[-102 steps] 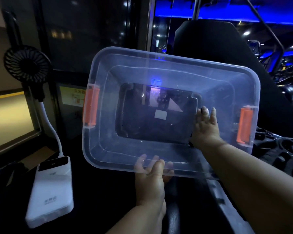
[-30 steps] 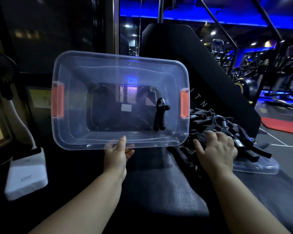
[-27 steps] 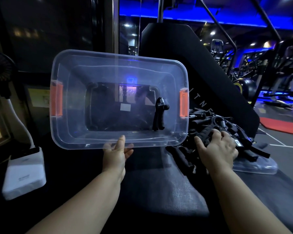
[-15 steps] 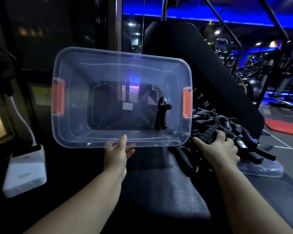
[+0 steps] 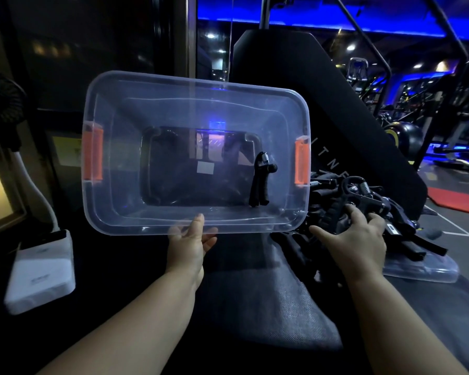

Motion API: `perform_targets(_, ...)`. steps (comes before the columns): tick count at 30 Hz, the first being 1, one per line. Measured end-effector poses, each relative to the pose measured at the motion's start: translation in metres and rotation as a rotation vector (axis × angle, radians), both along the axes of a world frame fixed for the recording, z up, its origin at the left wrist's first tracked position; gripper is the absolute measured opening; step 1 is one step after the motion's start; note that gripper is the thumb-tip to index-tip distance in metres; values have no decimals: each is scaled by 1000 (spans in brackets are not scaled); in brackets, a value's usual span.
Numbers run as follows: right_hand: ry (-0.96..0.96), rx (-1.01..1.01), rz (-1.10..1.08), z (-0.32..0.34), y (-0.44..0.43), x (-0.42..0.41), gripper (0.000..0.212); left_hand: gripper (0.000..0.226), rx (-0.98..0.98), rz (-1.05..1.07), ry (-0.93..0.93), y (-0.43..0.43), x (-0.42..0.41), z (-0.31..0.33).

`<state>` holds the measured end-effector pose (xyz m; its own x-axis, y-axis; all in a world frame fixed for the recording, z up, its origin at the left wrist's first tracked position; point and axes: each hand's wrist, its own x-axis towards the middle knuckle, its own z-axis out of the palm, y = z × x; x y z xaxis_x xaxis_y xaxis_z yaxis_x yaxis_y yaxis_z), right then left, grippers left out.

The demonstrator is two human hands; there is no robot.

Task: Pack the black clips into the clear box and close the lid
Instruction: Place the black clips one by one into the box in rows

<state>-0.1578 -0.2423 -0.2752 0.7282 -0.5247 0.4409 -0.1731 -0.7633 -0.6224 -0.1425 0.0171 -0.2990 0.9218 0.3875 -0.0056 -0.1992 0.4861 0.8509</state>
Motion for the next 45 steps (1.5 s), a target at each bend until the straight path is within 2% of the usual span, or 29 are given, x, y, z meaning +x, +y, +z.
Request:
perform_targets(8,-14,105,119,2,1,-12,101,14,13,-6,10,2,1,-2)
perform_targets(17,31,155,125,9,0,-19,87,16,25,-9,3,2,2,-2)
perform_targets(28,69,-6,73,16,0,-25,70,17,31,-13,13,3,3,-4)
perform_targets(34,94,-108,76,18,0,-28,53,18,42,-12,21,3,4,-5)
perform_targets(38,101,-125,87,22,6,-36,52,18,38,-13,21,3,4,-4)
perform_targets(41,80,-135,100,24,10,-39,52,20,24,-17,18,3,3,-4)
perform_targets(45,-43,-249,169,23,11,-41,31,21,26,-17,24,3,3,-4)
